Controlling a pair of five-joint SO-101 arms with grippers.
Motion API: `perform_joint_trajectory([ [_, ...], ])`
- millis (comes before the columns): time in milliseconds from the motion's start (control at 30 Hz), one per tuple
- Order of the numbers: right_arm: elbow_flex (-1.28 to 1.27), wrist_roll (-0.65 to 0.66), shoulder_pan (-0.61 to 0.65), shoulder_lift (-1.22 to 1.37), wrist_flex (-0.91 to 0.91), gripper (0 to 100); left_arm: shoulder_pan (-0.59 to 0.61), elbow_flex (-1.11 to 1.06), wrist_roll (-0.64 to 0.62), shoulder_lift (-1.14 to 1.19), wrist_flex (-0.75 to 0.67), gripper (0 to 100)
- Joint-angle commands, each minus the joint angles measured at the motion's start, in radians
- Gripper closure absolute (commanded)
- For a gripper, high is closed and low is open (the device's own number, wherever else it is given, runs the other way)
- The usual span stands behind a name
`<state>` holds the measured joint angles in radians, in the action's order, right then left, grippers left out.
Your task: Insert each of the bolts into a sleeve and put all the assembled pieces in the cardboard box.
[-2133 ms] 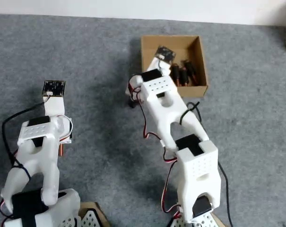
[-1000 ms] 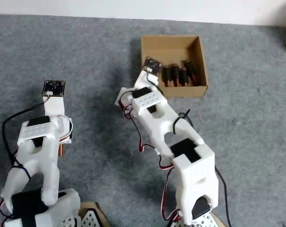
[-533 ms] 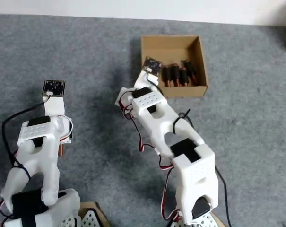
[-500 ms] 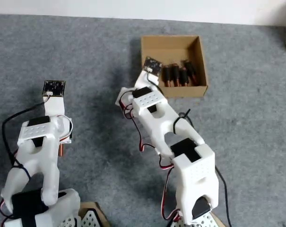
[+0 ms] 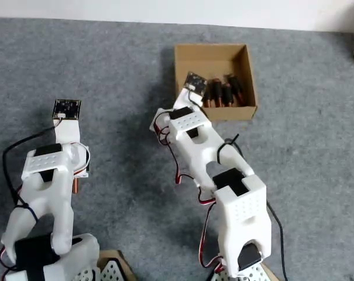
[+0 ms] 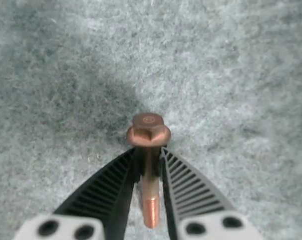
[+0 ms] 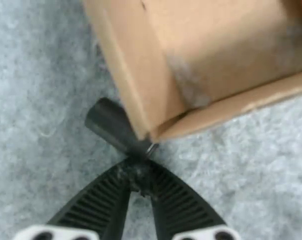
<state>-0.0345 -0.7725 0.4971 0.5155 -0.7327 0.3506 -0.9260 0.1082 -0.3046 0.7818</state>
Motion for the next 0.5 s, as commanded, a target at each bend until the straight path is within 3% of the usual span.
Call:
perform_joint_trajectory([
  [0,0.018,0.060,0.033,-0.012,-0.053,99.5,0.007,0.002,0.000,-0.041,-0.018,100],
  [233,0.045,0.072,0.093,-0.116,-0.179,99.5,0.007,0.002,0.000,-0.041,-0.018,100],
  [467,-0.058,0.114,0.107,-0.226,-0.185,99.1,0.004,0.002,0.025,-0.041,-0.020,100],
])
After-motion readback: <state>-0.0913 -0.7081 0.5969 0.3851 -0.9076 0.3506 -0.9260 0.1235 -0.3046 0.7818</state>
